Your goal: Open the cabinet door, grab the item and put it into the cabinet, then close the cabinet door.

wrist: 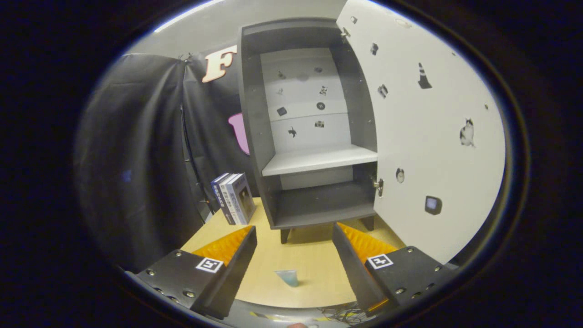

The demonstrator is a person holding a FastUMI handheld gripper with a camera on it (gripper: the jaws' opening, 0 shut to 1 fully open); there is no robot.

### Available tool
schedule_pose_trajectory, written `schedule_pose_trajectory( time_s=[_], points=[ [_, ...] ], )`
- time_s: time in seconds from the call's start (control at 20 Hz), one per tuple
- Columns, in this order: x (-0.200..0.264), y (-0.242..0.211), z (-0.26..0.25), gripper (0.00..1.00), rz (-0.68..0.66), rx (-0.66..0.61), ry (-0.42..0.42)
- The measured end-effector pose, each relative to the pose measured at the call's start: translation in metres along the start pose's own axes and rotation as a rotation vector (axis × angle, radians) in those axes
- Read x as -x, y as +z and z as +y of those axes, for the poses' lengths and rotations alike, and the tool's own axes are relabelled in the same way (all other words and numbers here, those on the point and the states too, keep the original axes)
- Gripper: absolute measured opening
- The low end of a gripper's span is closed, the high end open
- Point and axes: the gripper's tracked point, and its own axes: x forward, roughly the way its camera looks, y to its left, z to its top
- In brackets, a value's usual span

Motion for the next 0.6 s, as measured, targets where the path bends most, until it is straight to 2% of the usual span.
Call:
schedule_pose_trajectory(
  time_s=[0.2,0.6],
  points=[
    [-0.036,-0.052,0.013,0.99,0.083,0.038,0.012],
    [-0.089,-0.159,0.003,0.99,0.270,0.086,-0.013]
  ],
)
